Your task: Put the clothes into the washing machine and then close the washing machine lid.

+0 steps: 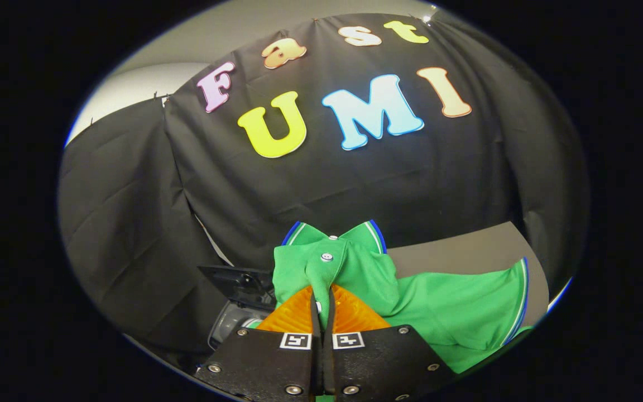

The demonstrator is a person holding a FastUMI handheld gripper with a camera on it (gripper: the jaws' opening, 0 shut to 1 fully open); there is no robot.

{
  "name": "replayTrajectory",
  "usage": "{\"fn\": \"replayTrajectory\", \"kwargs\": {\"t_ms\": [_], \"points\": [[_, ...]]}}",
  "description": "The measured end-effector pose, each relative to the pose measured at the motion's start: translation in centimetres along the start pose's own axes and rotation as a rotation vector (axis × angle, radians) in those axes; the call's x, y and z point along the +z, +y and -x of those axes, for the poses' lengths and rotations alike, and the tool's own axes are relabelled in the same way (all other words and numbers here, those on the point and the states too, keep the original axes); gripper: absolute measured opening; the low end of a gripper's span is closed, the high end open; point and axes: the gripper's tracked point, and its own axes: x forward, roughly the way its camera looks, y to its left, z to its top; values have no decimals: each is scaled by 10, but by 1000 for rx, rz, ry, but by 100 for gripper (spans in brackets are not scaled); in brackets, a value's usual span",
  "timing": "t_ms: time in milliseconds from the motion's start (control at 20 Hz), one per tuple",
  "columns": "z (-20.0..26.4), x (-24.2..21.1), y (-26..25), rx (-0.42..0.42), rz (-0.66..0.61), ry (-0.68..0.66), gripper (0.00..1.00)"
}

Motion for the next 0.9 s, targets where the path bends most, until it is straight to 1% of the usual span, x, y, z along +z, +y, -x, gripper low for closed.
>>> {"fn": "replayTrajectory", "kwargs": {"t_ms": [200,350,500,900], "points": [[7,18,39,50,-4,-60,0],[8,24,65,74,-5,-85,0],[9,29,94,117,-34,-116,0],[6,38,166,221,-66,-144,0]]}}
